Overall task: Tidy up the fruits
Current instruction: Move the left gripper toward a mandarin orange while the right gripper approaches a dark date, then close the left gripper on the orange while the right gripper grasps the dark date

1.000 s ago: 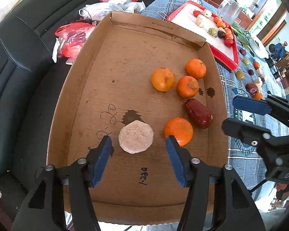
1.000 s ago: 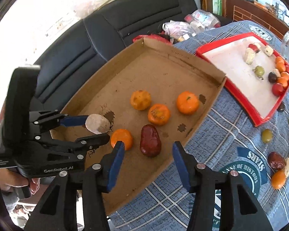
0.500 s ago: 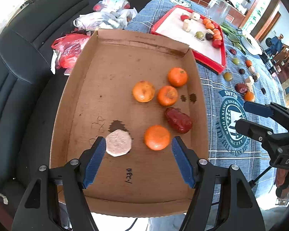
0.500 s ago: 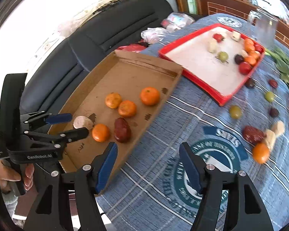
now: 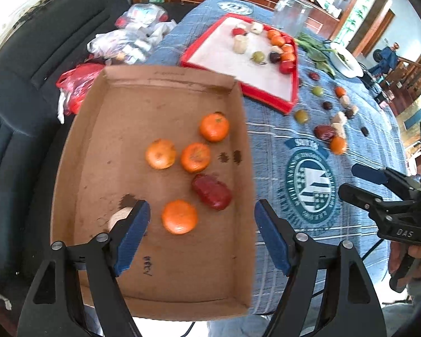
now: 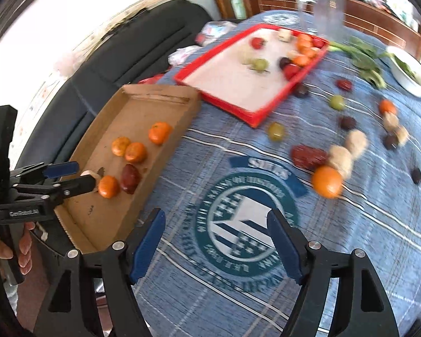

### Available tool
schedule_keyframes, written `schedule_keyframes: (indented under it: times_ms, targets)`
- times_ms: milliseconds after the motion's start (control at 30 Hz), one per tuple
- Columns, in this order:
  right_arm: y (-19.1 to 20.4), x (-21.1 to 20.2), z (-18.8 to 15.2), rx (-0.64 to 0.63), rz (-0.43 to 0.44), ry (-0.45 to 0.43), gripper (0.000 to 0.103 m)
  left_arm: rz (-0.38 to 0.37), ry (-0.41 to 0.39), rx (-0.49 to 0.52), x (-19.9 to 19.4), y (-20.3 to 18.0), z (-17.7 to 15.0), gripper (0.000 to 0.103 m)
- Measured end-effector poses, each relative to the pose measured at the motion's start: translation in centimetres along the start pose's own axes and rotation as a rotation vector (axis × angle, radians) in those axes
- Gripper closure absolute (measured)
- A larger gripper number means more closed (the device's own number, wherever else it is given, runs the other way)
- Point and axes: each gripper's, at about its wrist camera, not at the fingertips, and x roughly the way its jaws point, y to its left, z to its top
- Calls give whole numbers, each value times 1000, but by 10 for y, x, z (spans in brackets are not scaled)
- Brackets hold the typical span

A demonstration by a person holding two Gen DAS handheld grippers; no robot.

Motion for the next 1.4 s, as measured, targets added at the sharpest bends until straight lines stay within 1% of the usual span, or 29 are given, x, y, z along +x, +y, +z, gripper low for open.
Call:
schedule_keyframes:
  times_ms: [167,467,633,733,867,933,1000,1033,1100,1133,1167,1200,1267,1333,1400]
  targets:
    - [-33,-10,-11,73,-33,-11,26,-32,3,58,4,-30,7,26]
    - [-90,-31,-33,191,-84,-29,26,-100,51,153,28,-93,14,26]
    - [-119,-46,-41,233,-127,-62,26,-156,77,207,43,-138,17,26]
    - [-144,-56,-44,272,-160,-82,26,-184,79,219,51,-161,20,26]
    - [-176,-62,-44,321,-193,-90,27,-212,104,183,70,-181,27,26]
    - [-189,-63,-42,333,-205,-92,30,-217,108,165,79,-189,33,26]
    - [-204,-65,-39,340,-219,-95,41,-218,101,160,86,-196,37,26]
    - [-209,-65,-37,342,-219,-94,43,-216,97,160,89,-200,40,26]
    - [-219,-65,-32,346,-224,-99,53,-209,90,157,93,-206,43,27]
    - [-224,-65,-29,342,-224,-101,54,-208,85,155,95,-208,45,27]
    - [-227,-65,-27,338,-222,-102,55,-206,79,156,96,-210,47,28]
    - [-229,-64,-25,333,-222,-105,57,-200,75,157,99,-212,49,36]
    - [-233,-60,-19,312,-220,-107,58,-191,79,154,105,-215,53,45]
    - [-237,-55,-15,298,-221,-102,60,-177,89,144,113,-217,57,47]
    - [-239,-51,-11,291,-219,-96,61,-171,97,134,119,-218,60,56]
